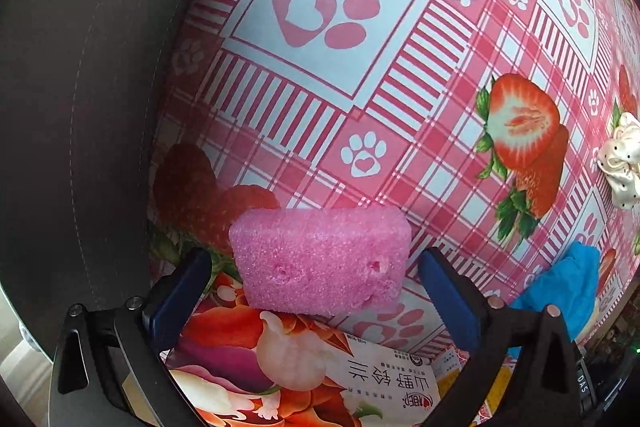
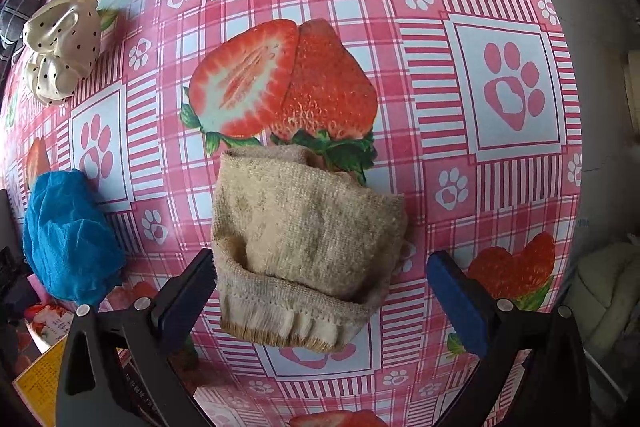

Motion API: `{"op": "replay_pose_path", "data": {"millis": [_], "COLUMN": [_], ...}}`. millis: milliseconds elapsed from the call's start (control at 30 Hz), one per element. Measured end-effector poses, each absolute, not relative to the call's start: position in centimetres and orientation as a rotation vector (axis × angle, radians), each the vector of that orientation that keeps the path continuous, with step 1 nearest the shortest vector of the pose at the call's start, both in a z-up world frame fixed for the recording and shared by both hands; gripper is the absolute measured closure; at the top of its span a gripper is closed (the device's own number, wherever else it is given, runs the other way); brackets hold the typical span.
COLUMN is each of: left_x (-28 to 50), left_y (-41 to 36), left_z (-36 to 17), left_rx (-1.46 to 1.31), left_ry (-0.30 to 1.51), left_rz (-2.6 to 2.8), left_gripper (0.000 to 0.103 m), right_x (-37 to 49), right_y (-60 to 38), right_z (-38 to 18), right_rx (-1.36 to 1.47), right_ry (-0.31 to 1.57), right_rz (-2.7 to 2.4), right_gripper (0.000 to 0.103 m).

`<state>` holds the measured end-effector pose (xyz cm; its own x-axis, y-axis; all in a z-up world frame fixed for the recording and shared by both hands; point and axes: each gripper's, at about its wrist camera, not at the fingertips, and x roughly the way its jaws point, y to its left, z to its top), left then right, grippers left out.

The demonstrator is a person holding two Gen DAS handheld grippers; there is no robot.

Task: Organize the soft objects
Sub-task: 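Lift and carry the pink sponge and beige sock with both tools over the white box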

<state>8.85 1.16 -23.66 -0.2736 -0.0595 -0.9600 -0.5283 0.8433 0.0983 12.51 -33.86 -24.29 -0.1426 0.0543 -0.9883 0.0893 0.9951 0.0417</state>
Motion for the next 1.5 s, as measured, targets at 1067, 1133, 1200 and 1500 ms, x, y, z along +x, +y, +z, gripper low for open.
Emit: {"op": "replay_pose_path", "data": {"millis": [1067,1133,1200,1500], "left_x": [7.9,6.1,5.1,3.5], "left_y": [-4.4,-4.8,-5.3,-5.4], "left_z": [-9.3,-7.7,-6.7,-3.2], "left_rx": [-0.022,0.0,0.024,0.038], "left_ry": [1.492,1.488,1.481,1.393], "left_rz": [0.259,0.248,0.241,0.246], "left_gripper": [0.031,0.031,0.031,0.031], "right_x": [12.5,11.8,11.4,9.2], "right_y": [-35.8,-36.2,-36.1,-32.6], "right_z": [-11.7,-11.6,-10.6,-8.1], "right_rx": [0.148,0.159,0.158,0.143], "right_ry": [1.576,1.571,1.565,1.536], "right_rz": [0.197,0.214,0.233,0.382], "right_gripper": [0.07,0.07,0.07,0.07]}}
